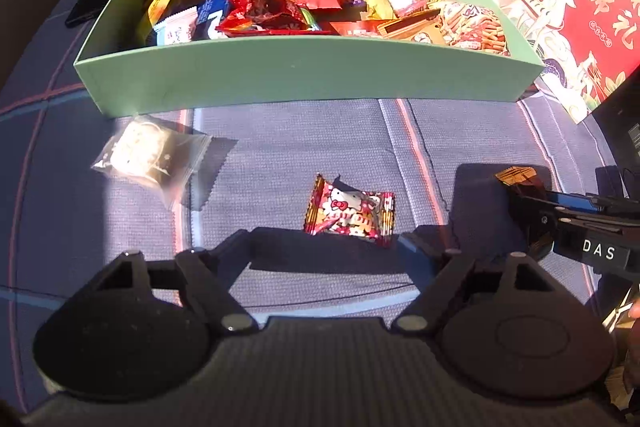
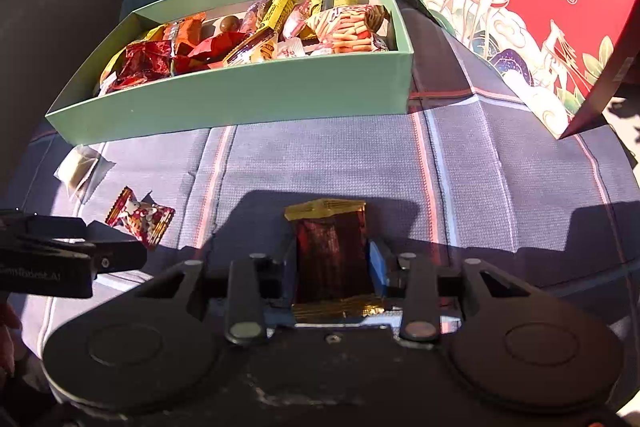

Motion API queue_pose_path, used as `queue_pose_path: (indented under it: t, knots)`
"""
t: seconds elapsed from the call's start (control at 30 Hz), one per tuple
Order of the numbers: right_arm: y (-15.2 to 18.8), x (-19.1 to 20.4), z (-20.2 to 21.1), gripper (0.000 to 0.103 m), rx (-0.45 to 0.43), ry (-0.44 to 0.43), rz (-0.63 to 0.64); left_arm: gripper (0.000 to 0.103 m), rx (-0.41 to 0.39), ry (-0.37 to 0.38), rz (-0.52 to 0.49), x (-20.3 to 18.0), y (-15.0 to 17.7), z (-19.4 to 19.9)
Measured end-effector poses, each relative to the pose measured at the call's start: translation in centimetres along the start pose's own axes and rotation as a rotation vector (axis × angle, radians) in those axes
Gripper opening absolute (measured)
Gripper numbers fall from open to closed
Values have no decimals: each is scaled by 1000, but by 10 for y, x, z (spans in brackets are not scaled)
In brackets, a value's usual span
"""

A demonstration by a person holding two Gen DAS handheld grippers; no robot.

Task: Organize snacks
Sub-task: 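Grasp the pink cartoon candy with the left tool while the right tool grasps the gold-red wrapped candy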

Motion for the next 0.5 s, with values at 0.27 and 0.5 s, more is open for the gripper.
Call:
queue_pose_path:
  t: [0.27,0.5]
  knots:
    - [0,-15,-1,37,-17,-35,-68,42,-36,2,-132,-38,-13,-16]
    - [4,-24,2,37,-25,-67,-101,39,-46,1,-205,-60,-18,-22]
Point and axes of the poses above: each gripper's, at about its wrist camera, not at the fingertips, and z roughly against the way its jaws point, x to its left, y to its underside, the point moved 2 cm from there along -z, roughly the way its jaws point, and after that the axes turned 9 degrees about z, right-handed, at the moved point
